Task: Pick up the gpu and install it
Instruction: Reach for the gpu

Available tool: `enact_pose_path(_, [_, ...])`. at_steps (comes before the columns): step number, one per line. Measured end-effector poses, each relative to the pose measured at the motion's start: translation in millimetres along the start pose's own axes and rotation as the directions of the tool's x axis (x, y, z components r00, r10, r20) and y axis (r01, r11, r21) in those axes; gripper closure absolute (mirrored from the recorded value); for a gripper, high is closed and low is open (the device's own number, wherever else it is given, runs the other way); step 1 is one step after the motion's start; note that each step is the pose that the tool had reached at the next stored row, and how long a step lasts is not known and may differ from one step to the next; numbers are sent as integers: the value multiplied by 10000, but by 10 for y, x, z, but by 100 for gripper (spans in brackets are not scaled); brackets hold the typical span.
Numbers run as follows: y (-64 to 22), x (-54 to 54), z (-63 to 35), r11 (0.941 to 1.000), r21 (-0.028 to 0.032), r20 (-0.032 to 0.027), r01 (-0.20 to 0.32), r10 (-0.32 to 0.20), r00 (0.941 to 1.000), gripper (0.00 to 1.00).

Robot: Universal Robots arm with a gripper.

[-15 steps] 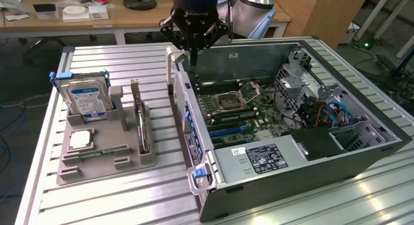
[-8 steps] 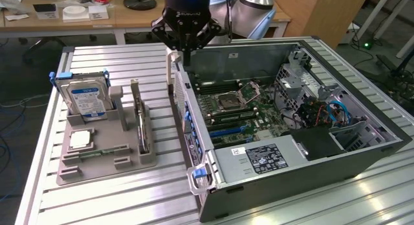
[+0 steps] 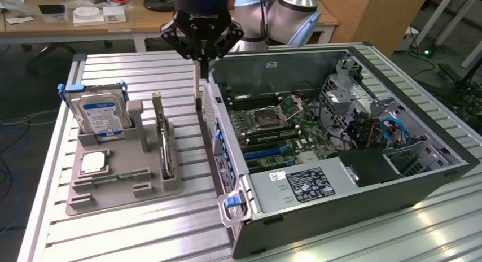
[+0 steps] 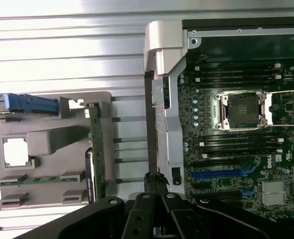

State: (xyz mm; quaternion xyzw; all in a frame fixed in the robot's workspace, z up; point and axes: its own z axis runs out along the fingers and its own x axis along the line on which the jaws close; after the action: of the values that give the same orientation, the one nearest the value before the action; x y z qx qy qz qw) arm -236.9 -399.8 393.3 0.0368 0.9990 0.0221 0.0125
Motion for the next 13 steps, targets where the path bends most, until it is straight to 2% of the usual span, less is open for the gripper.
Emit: enact_pose_path(13, [-35, 385, -11, 10000, -1, -1, 14, -14, 10000, 89])
